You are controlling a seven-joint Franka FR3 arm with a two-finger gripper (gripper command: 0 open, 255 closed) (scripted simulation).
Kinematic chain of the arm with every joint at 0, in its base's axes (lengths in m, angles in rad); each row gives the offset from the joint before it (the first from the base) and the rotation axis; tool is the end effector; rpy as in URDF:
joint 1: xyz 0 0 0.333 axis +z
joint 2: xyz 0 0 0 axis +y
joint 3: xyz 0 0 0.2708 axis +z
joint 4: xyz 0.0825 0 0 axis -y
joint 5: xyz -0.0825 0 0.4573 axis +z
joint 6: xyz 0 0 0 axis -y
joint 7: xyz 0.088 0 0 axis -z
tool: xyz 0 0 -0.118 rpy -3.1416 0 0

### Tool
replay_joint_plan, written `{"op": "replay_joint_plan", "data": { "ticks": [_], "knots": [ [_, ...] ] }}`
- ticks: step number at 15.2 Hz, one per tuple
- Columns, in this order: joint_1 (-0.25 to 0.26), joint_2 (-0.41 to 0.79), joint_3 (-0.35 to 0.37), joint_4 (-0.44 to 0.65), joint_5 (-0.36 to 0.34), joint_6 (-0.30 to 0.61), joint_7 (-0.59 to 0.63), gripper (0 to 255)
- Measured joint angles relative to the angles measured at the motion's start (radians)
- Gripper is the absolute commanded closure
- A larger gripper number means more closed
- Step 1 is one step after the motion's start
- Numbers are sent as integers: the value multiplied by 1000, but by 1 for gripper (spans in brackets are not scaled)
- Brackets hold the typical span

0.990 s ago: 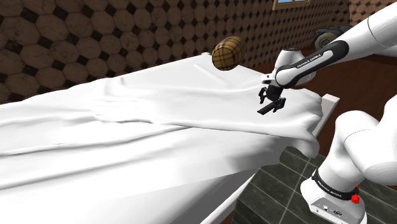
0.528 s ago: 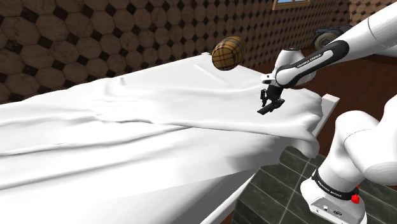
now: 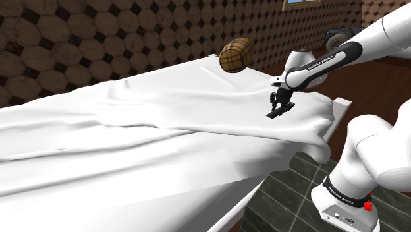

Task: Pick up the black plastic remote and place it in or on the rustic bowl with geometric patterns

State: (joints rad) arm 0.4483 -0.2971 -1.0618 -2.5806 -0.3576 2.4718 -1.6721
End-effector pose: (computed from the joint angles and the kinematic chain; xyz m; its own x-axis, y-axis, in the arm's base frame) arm 0.4274 -0.2512 0.2092 0.2224 0.9749 0.0112 0.9718 -0.2226 0.0785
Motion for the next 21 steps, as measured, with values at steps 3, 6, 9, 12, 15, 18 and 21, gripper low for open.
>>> {"op": "replay_joint_plan", "data": {
  "ticks": [3, 6, 9, 12, 15, 18, 21],
  "knots": [
    [-28, -38, 34, 12, -25, -43, 18, 255],
    [-52, -78, 71, 29, -43, -97, 37, 255],
    [-75, -117, 104, 45, -57, -150, 49, 255],
    [-88, -146, 132, 65, -62, -199, 58, 255],
    [-99, -173, 157, 87, -65, -247, 65, 255],
    [-106, -196, 182, 112, -63, -295, 70, 255],
    [-112, -214, 200, 139, -60, -340, 70, 255]
  ]
}}
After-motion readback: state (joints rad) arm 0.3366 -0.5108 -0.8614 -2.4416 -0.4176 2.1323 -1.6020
